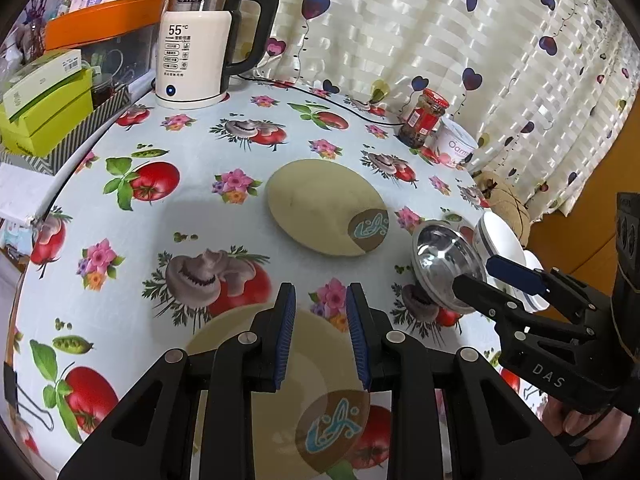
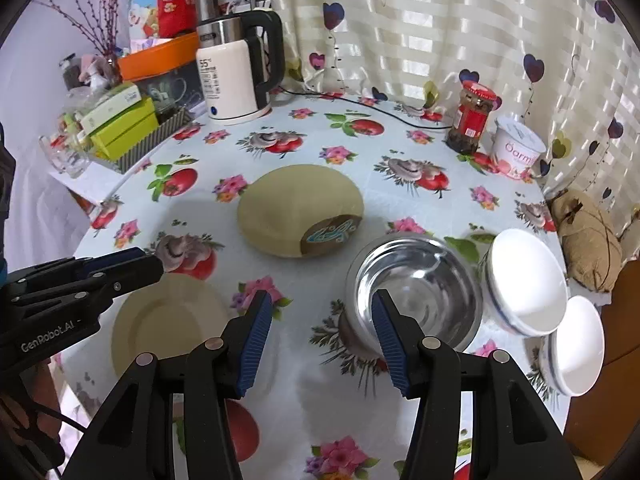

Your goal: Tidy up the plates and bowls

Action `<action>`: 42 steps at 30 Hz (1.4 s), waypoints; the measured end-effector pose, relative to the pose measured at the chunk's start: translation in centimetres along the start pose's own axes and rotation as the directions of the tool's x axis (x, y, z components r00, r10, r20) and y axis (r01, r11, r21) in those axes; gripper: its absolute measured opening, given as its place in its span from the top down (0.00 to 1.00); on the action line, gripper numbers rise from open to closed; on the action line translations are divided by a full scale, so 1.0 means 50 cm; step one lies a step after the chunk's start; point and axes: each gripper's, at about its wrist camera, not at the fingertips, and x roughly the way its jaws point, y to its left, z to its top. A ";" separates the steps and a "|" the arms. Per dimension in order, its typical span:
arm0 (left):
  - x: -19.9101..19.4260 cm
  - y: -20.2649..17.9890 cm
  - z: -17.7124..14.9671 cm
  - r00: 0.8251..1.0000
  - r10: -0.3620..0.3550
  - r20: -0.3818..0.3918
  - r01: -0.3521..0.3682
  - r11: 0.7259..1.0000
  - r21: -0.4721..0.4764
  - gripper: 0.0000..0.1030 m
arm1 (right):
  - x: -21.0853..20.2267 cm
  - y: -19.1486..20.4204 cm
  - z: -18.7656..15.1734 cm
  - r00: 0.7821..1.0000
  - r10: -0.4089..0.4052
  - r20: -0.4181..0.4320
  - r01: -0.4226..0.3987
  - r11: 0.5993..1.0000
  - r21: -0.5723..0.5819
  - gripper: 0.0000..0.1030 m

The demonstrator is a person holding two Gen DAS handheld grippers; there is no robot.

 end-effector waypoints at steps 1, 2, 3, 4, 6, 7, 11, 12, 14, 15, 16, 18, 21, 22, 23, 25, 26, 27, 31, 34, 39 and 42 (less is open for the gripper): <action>0.002 0.000 0.003 1.000 0.000 0.000 0.000 1.000 0.002 0.74 | 0.002 -0.002 0.004 1.000 -0.003 0.003 0.003 1.000 -0.003 0.49; 0.006 0.000 0.006 1.000 0.001 0.000 -0.001 1.000 0.001 0.74 | 0.005 -0.003 0.009 1.000 -0.005 0.003 0.005 1.000 -0.005 0.49; 0.010 0.001 0.010 1.000 -0.004 -0.002 0.004 1.000 -0.003 0.74 | 0.007 -0.004 0.012 1.000 -0.007 0.004 0.007 1.000 -0.005 0.49; 0.013 0.003 0.013 1.000 -0.008 -0.004 0.008 1.000 -0.006 0.74 | 0.009 -0.006 0.016 1.000 -0.011 0.006 0.011 1.000 -0.006 0.49; 0.024 0.007 0.021 1.000 -0.009 -0.010 0.009 1.000 -0.011 0.74 | 0.017 -0.009 0.027 1.000 -0.010 0.007 0.010 1.000 -0.005 0.49; 0.029 0.009 0.025 1.000 -0.008 -0.014 0.008 1.000 -0.013 0.74 | 0.021 -0.010 0.030 1.000 -0.008 0.005 0.008 1.000 -0.005 0.49; 0.055 0.018 0.046 0.999 -0.008 -0.033 0.007 1.000 -0.017 0.73 | 0.046 -0.012 0.052 1.000 0.004 -0.003 -0.004 1.000 -0.007 0.49; 0.063 0.021 0.053 0.999 -0.004 -0.035 0.003 1.000 -0.019 0.73 | 0.054 -0.014 0.057 1.000 0.011 -0.007 -0.011 1.000 -0.006 0.49; 0.076 0.027 0.064 0.999 0.001 -0.037 -0.002 1.000 -0.022 0.73 | 0.070 -0.017 0.068 1.000 0.016 -0.016 -0.016 1.000 -0.005 0.49; 0.086 0.032 0.073 0.999 0.002 -0.042 -0.003 1.000 -0.027 0.73 | 0.078 -0.019 0.073 1.000 0.019 -0.020 -0.019 1.000 -0.006 0.49; 0.091 0.034 0.076 0.999 0.002 -0.045 -0.004 1.000 -0.030 0.73 | 0.086 -0.022 0.077 0.999 0.024 -0.022 -0.025 1.000 -0.005 0.49; 0.109 0.040 0.089 0.999 0.011 -0.050 -0.013 1.000 -0.029 0.73 | 0.106 -0.030 0.087 0.999 0.035 -0.038 -0.035 0.999 0.000 0.49; 0.134 0.052 0.108 0.998 0.015 -0.061 -0.017 0.999 -0.031 0.73 | 0.133 -0.045 0.103 0.998 0.044 -0.051 -0.044 0.999 0.004 0.49; 0.142 0.055 0.113 0.998 0.019 -0.064 -0.021 0.999 -0.030 0.73 | 0.144 -0.051 0.111 0.997 0.050 -0.058 -0.049 0.999 0.007 0.49; 0.153 0.060 0.119 0.997 0.028 -0.068 -0.029 0.999 -0.027 0.73 | 0.153 -0.057 0.117 0.996 0.053 -0.066 -0.053 0.999 0.011 0.49; 0.166 0.067 0.127 0.996 0.039 -0.075 -0.041 0.999 -0.026 0.74 | 0.172 -0.068 0.129 0.995 0.061 -0.078 -0.059 0.998 0.020 0.50; 0.178 0.071 0.132 0.996 0.048 -0.079 -0.050 0.998 -0.024 0.74 | 0.181 -0.072 0.134 0.994 0.060 -0.086 -0.059 0.998 0.020 0.49; 0.183 0.075 0.135 0.995 0.054 -0.080 -0.056 0.998 -0.023 0.74 | 0.192 -0.076 0.139 0.994 0.062 -0.093 -0.060 0.998 0.021 0.50; 0.207 0.089 0.144 0.993 0.070 -0.091 -0.073 0.997 -0.027 0.74 | 0.223 -0.091 0.154 0.990 0.068 -0.121 -0.066 0.998 0.024 0.50; 0.222 0.099 0.147 0.991 0.077 -0.106 -0.081 0.996 -0.033 0.74 | 0.245 -0.101 0.166 0.987 0.078 -0.142 -0.074 0.997 0.034 0.50; 0.243 0.106 0.150 0.989 0.083 -0.124 -0.087 0.996 -0.027 0.74 | 0.271 -0.110 0.182 0.982 0.091 -0.167 -0.086 0.996 0.039 0.50; 0.254 0.109 0.149 0.988 0.075 -0.133 -0.080 0.996 -0.032 0.74 | 0.290 -0.115 0.186 0.978 0.095 -0.186 -0.088 0.995 0.045 0.50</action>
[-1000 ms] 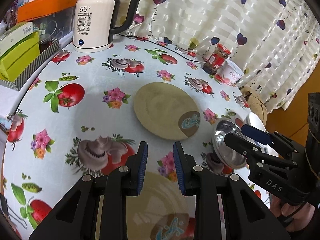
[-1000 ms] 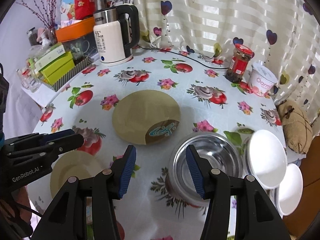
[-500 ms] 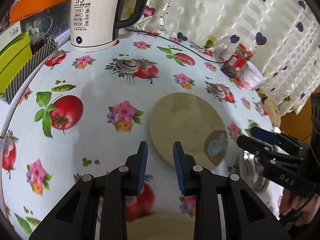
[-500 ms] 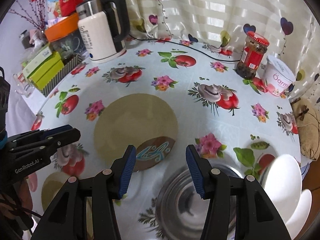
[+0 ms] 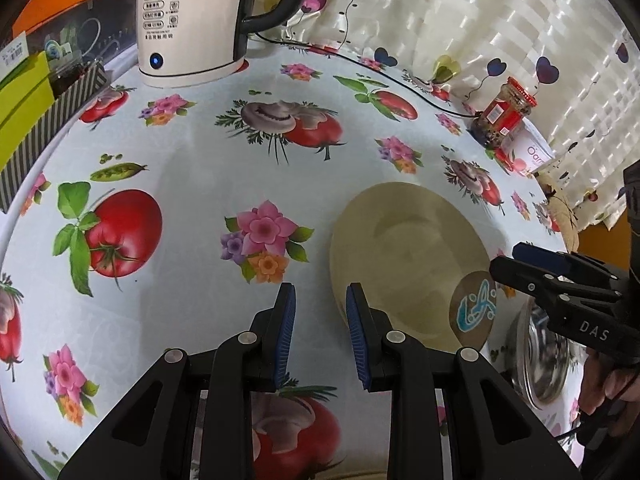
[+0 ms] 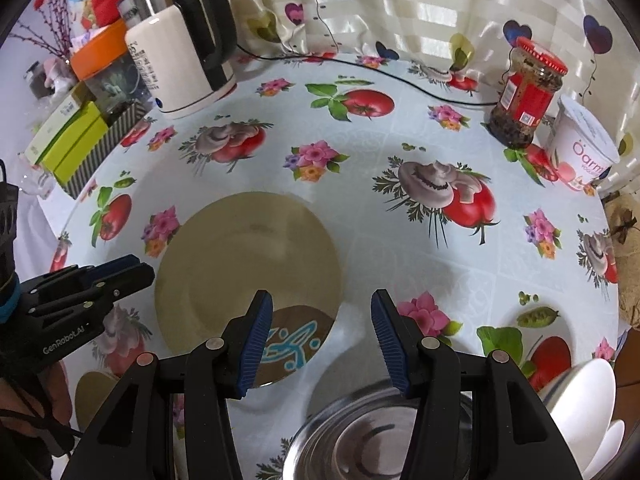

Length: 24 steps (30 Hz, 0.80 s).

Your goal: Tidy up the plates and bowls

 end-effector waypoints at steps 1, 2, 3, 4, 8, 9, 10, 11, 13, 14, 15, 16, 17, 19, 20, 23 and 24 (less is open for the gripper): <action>0.005 0.000 0.000 1.000 -0.002 -0.004 0.002 1.000 -0.002 0.74 | 0.005 -0.003 0.001 1.000 0.003 -0.006 -0.003 1.000 0.005 0.50; 0.009 0.000 0.000 1.000 -0.005 -0.008 0.005 1.000 -0.003 0.74 | 0.014 -0.007 0.002 1.000 0.005 -0.017 -0.004 1.000 0.013 0.50; 0.011 0.000 0.000 1.000 -0.011 -0.010 0.011 1.000 -0.003 0.73 | 0.019 -0.010 0.002 1.000 0.005 -0.024 -0.005 1.000 0.018 0.50; 0.013 -0.001 0.000 1.000 -0.017 -0.010 0.017 1.000 -0.002 0.74 | 0.026 -0.013 0.001 0.999 0.006 -0.034 -0.005 1.000 0.022 0.50; 0.022 -0.007 0.006 1.000 -0.023 -0.018 0.023 1.000 0.001 0.74 | 0.044 -0.019 0.003 0.998 0.013 -0.059 -0.012 1.000 0.028 0.56; 0.024 -0.008 0.007 0.999 -0.028 -0.022 0.028 1.000 -0.001 0.74 | 0.048 -0.020 0.004 0.998 0.014 -0.066 -0.012 0.999 0.029 0.59; 0.026 -0.010 0.007 0.999 -0.036 -0.026 0.036 0.999 -0.004 0.74 | 0.051 -0.020 0.006 0.997 0.015 -0.070 -0.013 0.999 0.029 0.60; 0.028 -0.011 0.006 0.999 -0.046 -0.030 0.046 0.999 -0.005 0.74 | 0.054 -0.020 0.007 0.997 0.015 -0.076 -0.012 1.000 0.029 0.63; 0.031 -0.015 0.002 0.997 -0.063 -0.037 0.063 0.998 -0.005 0.74 | 0.060 -0.020 0.008 0.996 0.017 -0.086 -0.015 0.999 0.032 0.66; 0.032 -0.017 0.000 0.997 -0.067 -0.038 0.067 0.998 -0.004 0.74 | 0.062 -0.021 0.007 0.996 0.026 -0.088 -0.023 0.999 0.035 0.66; 0.033 -0.020 -0.002 0.996 -0.074 -0.041 0.074 0.997 -0.002 0.74 | 0.063 -0.020 0.008 0.995 0.031 -0.091 -0.028 0.999 0.036 0.66; 0.034 -0.023 -0.003 0.996 -0.077 -0.044 0.077 0.997 0.000 0.74 | 0.064 -0.019 0.008 0.995 0.033 -0.093 -0.030 0.999 0.036 0.67; 0.034 -0.027 -0.004 0.996 -0.074 -0.044 0.074 0.997 0.003 0.74 | 0.064 -0.017 0.009 0.995 0.035 -0.094 -0.032 0.999 0.034 0.70; 0.033 -0.029 -0.005 0.997 -0.067 -0.042 0.067 0.998 0.005 0.74 | 0.066 -0.012 0.011 0.994 0.046 -0.097 -0.043 0.999 0.031 0.74; 0.032 -0.029 -0.005 0.997 -0.066 -0.042 0.066 0.998 0.004 0.74 | 0.067 -0.010 0.011 0.995 0.041 -0.096 -0.039 0.999 0.029 0.74; 0.030 -0.030 -0.004 0.997 -0.066 -0.045 0.066 0.998 0.009 0.74 | 0.066 -0.008 0.010 0.996 0.036 -0.086 -0.033 0.999 0.037 0.74; 0.026 -0.030 -0.003 0.997 -0.065 -0.042 0.066 0.998 0.011 0.74 | 0.067 -0.009 0.011 0.996 0.037 -0.085 -0.033 0.998 0.048 0.75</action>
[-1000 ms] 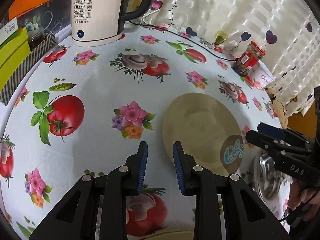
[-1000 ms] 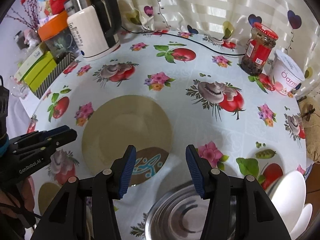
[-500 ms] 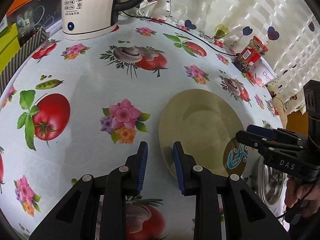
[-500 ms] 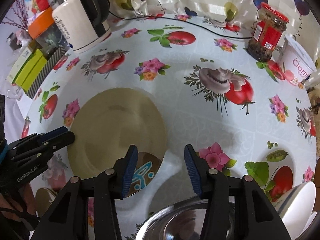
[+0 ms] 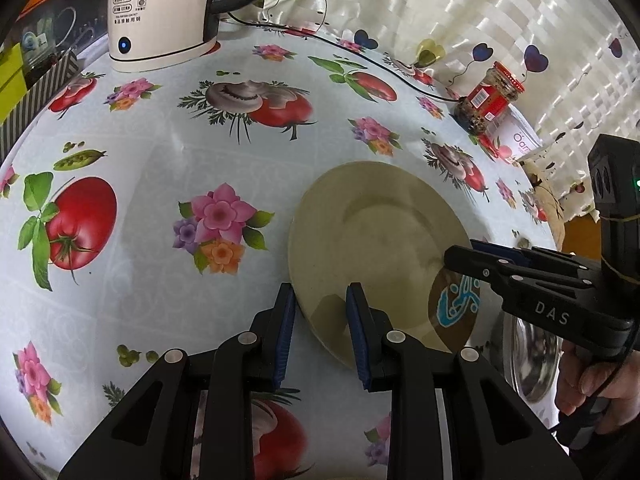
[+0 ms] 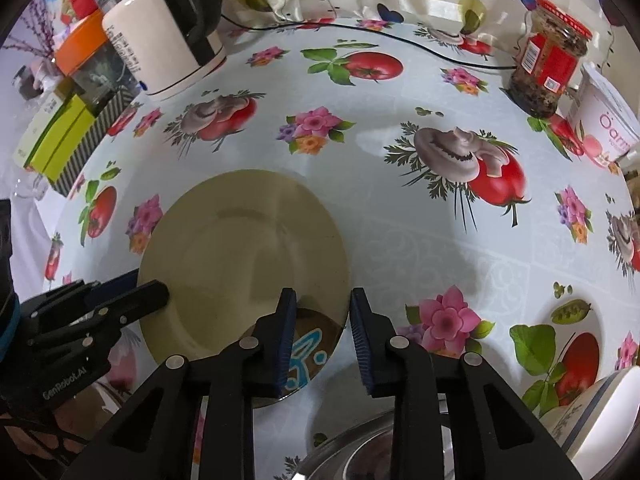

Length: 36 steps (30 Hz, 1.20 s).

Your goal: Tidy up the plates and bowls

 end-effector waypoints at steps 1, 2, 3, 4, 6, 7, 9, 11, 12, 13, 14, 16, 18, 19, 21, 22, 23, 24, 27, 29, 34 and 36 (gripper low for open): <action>-0.006 -0.001 0.002 1.000 0.002 0.009 -0.002 1.000 0.004 0.74 | 0.000 0.000 0.000 1.000 0.001 0.001 -0.001 1.000 0.004 0.75; -0.011 -0.001 0.004 1.000 0.006 0.014 -0.006 1.000 0.006 0.74 | -0.002 0.000 0.001 1.000 0.004 0.004 -0.004 1.000 0.008 0.75; -0.015 -0.001 0.006 1.000 0.008 0.020 -0.008 1.000 0.005 0.74 | -0.004 0.001 0.002 1.000 0.007 0.007 -0.007 1.000 0.009 0.75; -0.018 0.000 0.006 1.000 0.008 0.024 -0.008 1.000 0.003 0.74 | -0.005 0.003 0.002 1.000 0.010 0.009 -0.010 1.000 0.009 0.75; -0.026 0.000 0.005 0.999 0.012 0.033 -0.012 1.000 0.000 0.74 | -0.010 0.007 0.001 1.000 0.012 0.013 -0.012 1.000 0.009 0.75; -0.028 0.000 0.005 0.999 0.013 0.034 -0.013 1.000 -0.001 0.74 | -0.012 0.010 -0.001 1.000 0.011 0.014 -0.011 1.000 0.006 0.75; -0.034 0.000 0.004 0.999 0.008 0.035 -0.008 1.000 -0.004 0.74 | -0.017 0.013 -0.002 1.000 0.009 0.016 -0.009 1.000 0.002 0.75; -0.040 -0.004 0.001 0.999 0.008 0.041 -0.008 1.000 -0.002 0.74 | -0.020 0.013 -0.003 1.000 0.009 0.015 -0.009 1.000 0.004 0.75; -0.042 -0.005 0.000 0.999 0.009 0.042 -0.009 1.000 -0.002 0.74 | -0.023 0.013 -0.005 1.000 0.008 0.019 -0.008 1.000 0.005 0.75; -0.046 -0.007 -0.002 0.999 0.010 0.045 -0.010 1.000 -0.002 0.74 | -0.025 0.014 -0.005 1.000 0.008 0.020 -0.008 1.000 0.006 0.75; -0.050 -0.007 -0.004 0.999 0.013 0.049 -0.013 1.000 -0.002 0.74 | -0.028 0.015 -0.006 1.000 0.006 0.021 -0.006 1.000 0.007 0.75; -0.056 -0.008 -0.008 0.999 0.014 0.051 -0.014 1.000 -0.003 0.74 | -0.035 0.019 -0.008 1.000 0.003 0.026 -0.003 1.000 0.002 0.75; -0.062 -0.011 -0.012 0.999 0.013 0.052 -0.013 1.000 -0.005 0.74 | -0.044 0.023 -0.011 1.000 0.001 0.032 -0.001 1.000 -0.003 0.75; -0.065 -0.012 -0.015 0.998 0.014 0.053 -0.014 1.000 -0.004 0.74 | -0.046 0.025 -0.012 0.999 0.000 0.033 0.000 1.000 -0.004 0.75; -0.076 -0.016 -0.019 0.998 0.018 0.057 -0.018 1.000 0.000 0.73 | -0.054 0.028 -0.017 0.999 -0.002 0.036 0.002 1.000 -0.005 0.75; -0.082 -0.018 -0.021 0.998 0.020 0.061 -0.020 1.000 0.002 0.74 | -0.058 0.031 -0.018 0.999 -0.004 0.037 0.004 1.000 -0.007 0.75; -0.089 -0.019 -0.023 0.998 0.020 0.064 -0.020 1.000 0.002 0.74 | -0.062 0.033 -0.019 0.999 -0.005 0.040 0.006 1.000 -0.008 0.75; -0.095 -0.020 -0.024 0.997 0.021 0.068 -0.021 1.000 0.003 0.74 | -0.068 0.036 -0.021 0.999 -0.006 0.044 0.006 1.000 -0.011 0.75; -0.114 -0.023 -0.030 0.997 0.026 0.078 -0.026 1.000 0.004 0.74 | -0.084 0.045 -0.024 0.998 -0.005 0.056 0.006 1.000 -0.017 0.75; -0.127 -0.026 -0.035 0.996 0.032 0.085 -0.032 0.999 0.004 0.74 | -0.093 0.052 -0.027 0.998 -0.004 0.058 0.005 1.000 -0.020 0.75; -0.155 -0.028 -0.052 0.995 0.039 0.096 -0.039 0.999 0.004 0.74 | -0.116 0.069 -0.041 0.998 -0.001 0.070 0.003 1.000 -0.030 0.75; -0.166 -0.028 -0.062 0.994 0.040 0.100 -0.040 0.999 0.004 0.74 | -0.125 0.077 -0.050 0.997 0.001 0.072 0.002 0.999 -0.033 0.75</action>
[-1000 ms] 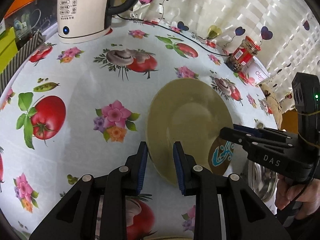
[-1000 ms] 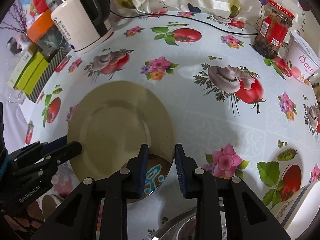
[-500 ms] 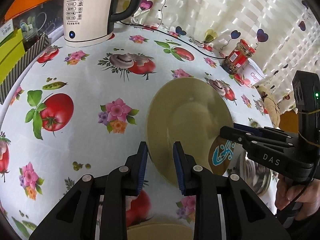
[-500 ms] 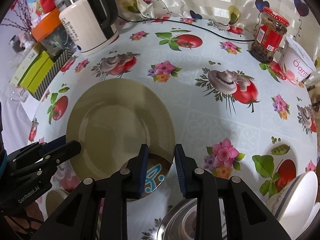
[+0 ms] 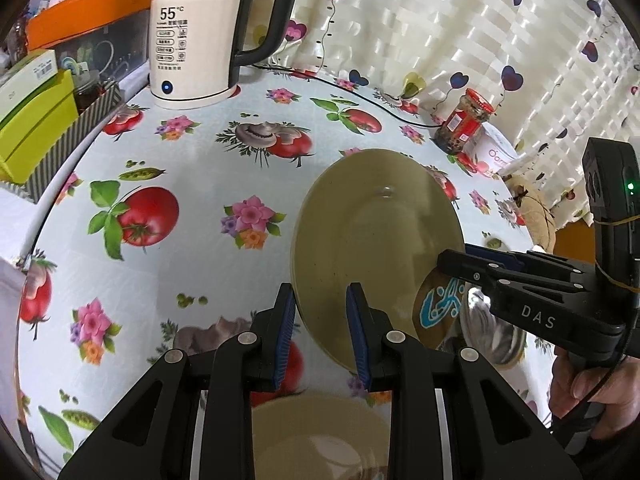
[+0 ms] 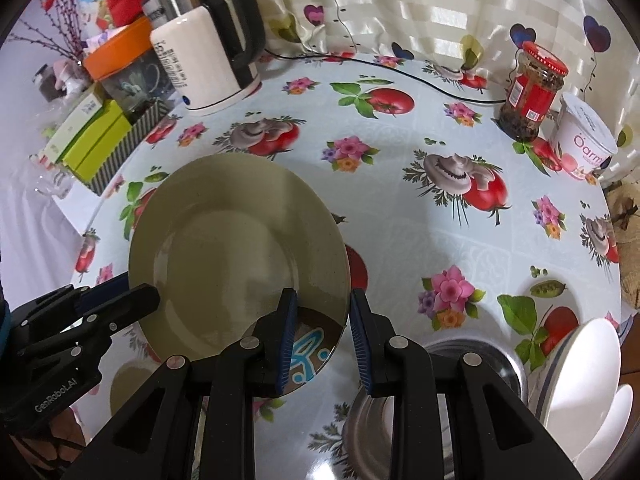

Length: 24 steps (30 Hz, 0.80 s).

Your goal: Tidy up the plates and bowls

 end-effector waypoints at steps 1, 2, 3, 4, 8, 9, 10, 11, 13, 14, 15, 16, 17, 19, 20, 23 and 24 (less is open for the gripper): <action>-0.003 0.000 -0.003 1.000 0.000 0.001 0.000 1.000 0.000 0.74 | -0.004 0.004 -0.004 1.000 0.000 0.001 0.000 1.000 -0.002 0.75; -0.011 0.001 -0.010 1.000 0.001 0.003 -0.001 1.000 -0.003 0.74 | -0.008 0.007 -0.008 1.000 0.001 0.002 -0.001 1.000 -0.002 0.75; -0.017 0.002 -0.015 1.000 0.002 0.004 -0.002 1.000 -0.005 0.74 | -0.012 0.011 -0.013 1.000 0.002 0.003 -0.002 1.000 -0.003 0.75; -0.021 0.002 -0.018 1.000 0.003 0.006 -0.003 1.000 -0.005 0.74 | -0.016 0.014 -0.017 1.000 0.003 0.004 -0.003 1.000 -0.005 0.75; -0.046 0.004 -0.042 1.000 0.008 0.011 -0.008 1.000 -0.010 0.74 | -0.030 0.030 -0.035 1.000 0.007 0.007 -0.007 1.000 -0.011 0.75; -0.050 0.004 -0.048 1.000 0.010 0.012 -0.010 1.000 -0.011 0.74 | -0.033 0.035 -0.040 1.000 0.008 0.007 -0.008 1.000 -0.013 0.75; -0.055 0.004 -0.054 1.000 0.011 0.012 -0.011 1.000 -0.012 0.74 | -0.035 0.040 -0.046 1.000 0.009 0.007 -0.009 1.000 -0.016 0.75; -0.062 0.006 -0.063 1.000 0.013 0.012 -0.013 1.000 -0.014 0.74 | -0.037 0.044 -0.050 1.000 0.011 0.006 -0.011 1.000 -0.017 0.75; -0.070 0.008 -0.074 1.000 0.015 0.012 -0.015 1.000 -0.019 0.74 | -0.043 0.053 -0.062 1.000 0.014 0.005 -0.013 1.000 -0.022 0.75; -0.076 0.009 -0.083 1.000 0.019 0.011 -0.019 1.000 -0.023 0.73 | -0.046 0.057 -0.068 1.000 0.014 0.005 -0.014 1.000 -0.026 0.75; -0.080 0.010 -0.090 1.000 0.021 0.012 -0.020 0.999 -0.026 0.73 | -0.049 0.063 -0.076 1.000 0.016 0.004 -0.016 0.999 -0.029 0.75; -0.083 0.011 -0.094 1.000 0.021 0.013 -0.021 0.999 -0.027 0.73 | -0.051 0.067 -0.083 1.000 0.017 0.003 -0.017 0.999 -0.032 0.75; -0.089 0.012 -0.102 1.000 0.023 0.013 -0.023 0.999 -0.029 0.73 | -0.053 0.071 -0.088 1.000 0.018 0.003 -0.018 0.999 -0.035 0.75; -0.095 0.014 -0.113 1.000 0.024 0.013 -0.024 0.999 -0.031 0.74 | -0.056 0.078 -0.102 1.000 0.021 0.001 -0.021 0.999 -0.038 0.75; -0.100 0.015 -0.121 1.000 0.025 0.012 -0.025 0.999 -0.032 0.74 | -0.058 0.082 -0.108 1.000 0.023 -0.001 -0.023 0.999 -0.040 0.75; -0.107 0.016 -0.138 1.000 0.025 0.011 -0.024 0.999 -0.035 0.74 | -0.061 0.089 -0.126 1.000 0.027 -0.006 -0.028 0.999 -0.044 0.75; -0.110 0.016 -0.145 1.000 0.025 0.009 -0.025 0.999 -0.037 0.74 | -0.062 0.092 -0.134 1.000 0.028 -0.008 -0.028 0.999 -0.044 0.75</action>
